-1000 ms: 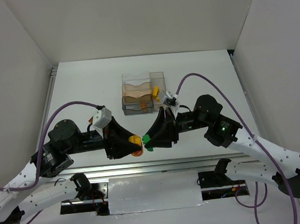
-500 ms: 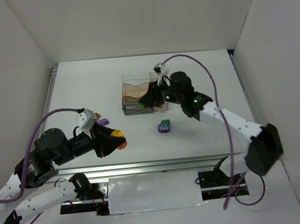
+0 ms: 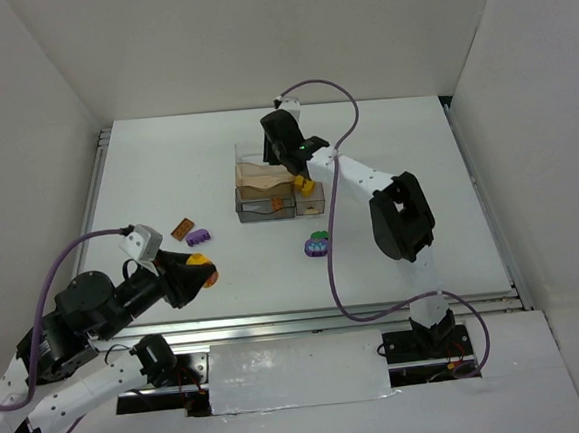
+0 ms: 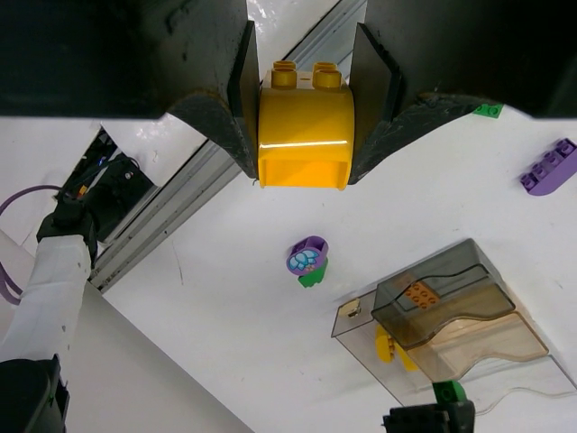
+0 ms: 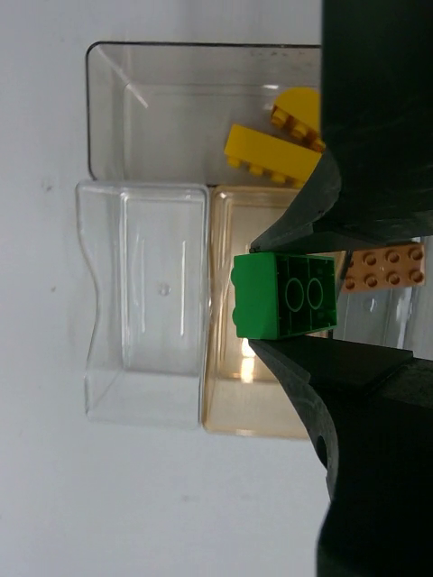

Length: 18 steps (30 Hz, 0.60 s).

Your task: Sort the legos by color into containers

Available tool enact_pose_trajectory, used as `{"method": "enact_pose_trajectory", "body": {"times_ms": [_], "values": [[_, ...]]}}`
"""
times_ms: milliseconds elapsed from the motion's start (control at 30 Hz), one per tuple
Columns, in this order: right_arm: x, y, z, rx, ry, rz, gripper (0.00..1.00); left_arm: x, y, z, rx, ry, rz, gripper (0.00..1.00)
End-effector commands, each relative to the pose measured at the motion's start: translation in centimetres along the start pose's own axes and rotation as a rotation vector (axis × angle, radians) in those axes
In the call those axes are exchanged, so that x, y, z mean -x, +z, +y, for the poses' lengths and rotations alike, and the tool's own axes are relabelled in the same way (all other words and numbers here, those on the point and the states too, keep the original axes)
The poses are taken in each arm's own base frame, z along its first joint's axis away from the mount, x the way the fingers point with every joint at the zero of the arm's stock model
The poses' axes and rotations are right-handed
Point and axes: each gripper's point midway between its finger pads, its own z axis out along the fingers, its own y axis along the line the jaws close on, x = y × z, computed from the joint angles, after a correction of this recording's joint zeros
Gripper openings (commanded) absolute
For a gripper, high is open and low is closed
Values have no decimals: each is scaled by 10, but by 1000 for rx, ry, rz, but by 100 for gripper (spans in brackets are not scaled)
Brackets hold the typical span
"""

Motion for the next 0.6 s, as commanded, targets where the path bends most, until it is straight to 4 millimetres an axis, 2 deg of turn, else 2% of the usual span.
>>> {"method": "enact_pose_trajectory", "body": {"times_ms": [0, 167, 300, 333, 400, 433, 500, 567], "values": [[-2, 4, -18, -112, -7, -9, 4, 11, 0, 3, 13, 9, -54, 0], [-25, 16, -22, -110, -19, 33, 11, 8, 5, 2, 15, 24, -29, 0], [-32, 22, -19, -94, -37, 55, 18, 6, 7, 0, 8, 27, -15, 0], [-32, 23, -20, -93, -38, 58, 31, 6, 7, 1, 11, 28, -15, 0], [-33, 23, -16, -77, -39, 59, 45, 5, 7, 1, 12, 28, -12, 0], [-32, 22, -16, -76, -39, 58, 55, 6, 8, 2, 17, 27, -13, 0], [-31, 22, -14, -70, -41, 58, 64, 6, 7, 2, 15, 24, -18, 0], [-30, 21, -13, -62, -41, 61, 68, 7, 7, 1, 10, 24, -18, 0]]}}
